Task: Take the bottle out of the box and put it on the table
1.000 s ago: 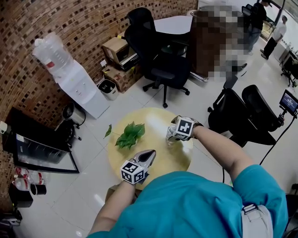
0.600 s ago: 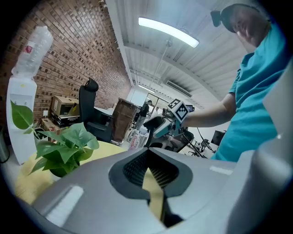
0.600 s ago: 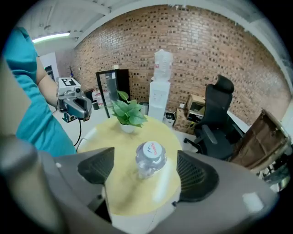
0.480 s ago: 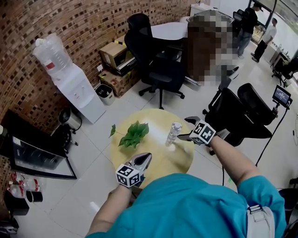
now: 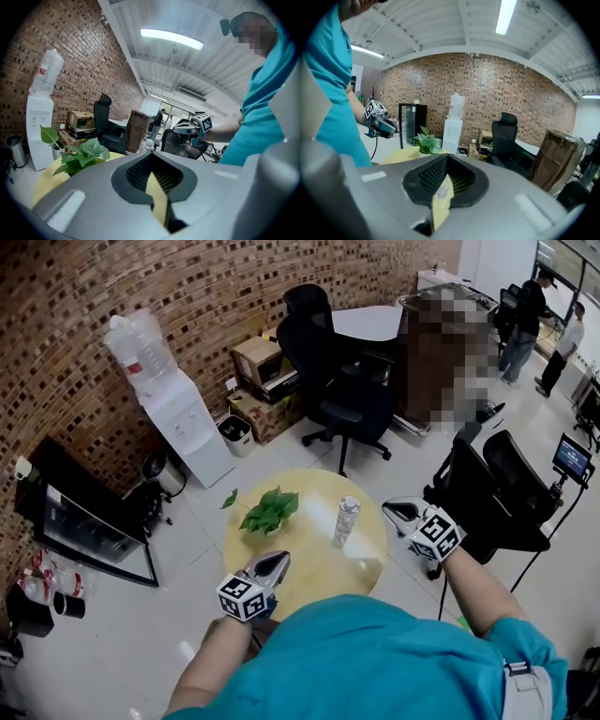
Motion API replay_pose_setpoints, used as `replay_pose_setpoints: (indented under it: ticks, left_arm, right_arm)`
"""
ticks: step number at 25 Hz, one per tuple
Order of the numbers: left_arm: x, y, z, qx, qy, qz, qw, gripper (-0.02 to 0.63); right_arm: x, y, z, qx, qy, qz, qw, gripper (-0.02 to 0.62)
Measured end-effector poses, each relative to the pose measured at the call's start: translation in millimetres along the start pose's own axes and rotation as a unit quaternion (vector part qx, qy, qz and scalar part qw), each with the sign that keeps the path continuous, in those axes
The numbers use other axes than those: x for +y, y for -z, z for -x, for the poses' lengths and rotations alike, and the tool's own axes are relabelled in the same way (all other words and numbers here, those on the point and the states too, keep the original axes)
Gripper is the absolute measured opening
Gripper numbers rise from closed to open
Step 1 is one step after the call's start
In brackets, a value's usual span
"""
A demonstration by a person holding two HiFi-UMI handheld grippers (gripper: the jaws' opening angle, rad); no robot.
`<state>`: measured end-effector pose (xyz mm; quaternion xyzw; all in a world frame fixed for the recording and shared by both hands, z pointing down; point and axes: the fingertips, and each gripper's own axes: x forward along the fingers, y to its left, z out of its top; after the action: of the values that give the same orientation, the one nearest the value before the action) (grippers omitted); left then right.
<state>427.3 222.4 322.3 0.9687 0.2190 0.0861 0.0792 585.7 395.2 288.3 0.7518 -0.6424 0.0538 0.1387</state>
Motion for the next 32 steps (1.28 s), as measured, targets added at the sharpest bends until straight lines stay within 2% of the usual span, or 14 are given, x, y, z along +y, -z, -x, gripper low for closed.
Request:
replay_pose_setpoints:
  ticks: [5, 10, 14, 17, 21, 25, 29, 32]
  left_arm:
    - [-68, -54, 13, -0.047, -0.065, 0.025, 0.9965, 0.002]
    - [-113, -97, 50, -0.054, -0.087, 0.043, 0.9938, 0.002]
    - [-158, -98, 57, -0.041, -0.107, 0.028, 0.9930, 0.002]
    - [-172, -99, 76, -0.043, -0.130, 0.030, 0.9902, 0.002]
    - [-187, -112, 114, -0.059, -0.150, 0.032, 0.9864, 0.002]
    - [-209, -128, 143, -0.076, -0.159, 0.028, 0.9840, 0.002]
    - [-245, -138, 191, -0.083, -0.163, 0.022, 0.9828, 0.002]
    - [-273, -128, 227, -0.078, -0.165, 0.019, 0.9830, 0.002]
  right_arm:
    - [19, -71, 65, -0.057, -0.068, 0.032, 0.996, 0.002]
    - [67, -155, 80, -0.084, -0.144, 0.050, 0.985, 0.002]
    - [90, -161, 90, -0.096, -0.199, 0.058, 0.974, 0.002]
    - [112, -166, 92, -0.094, -0.229, 0.075, 0.966, 0.002]
    - [144, -187, 95, -0.089, -0.248, 0.086, 0.961, 0.002]
    - [165, -201, 104, -0.078, -0.249, 0.081, 0.962, 0.002]
    - [210, -209, 124, -0.063, -0.247, 0.060, 0.965, 0.002]
    - [245, -214, 142, -0.065, -0.240, 0.028, 0.968, 0.002]
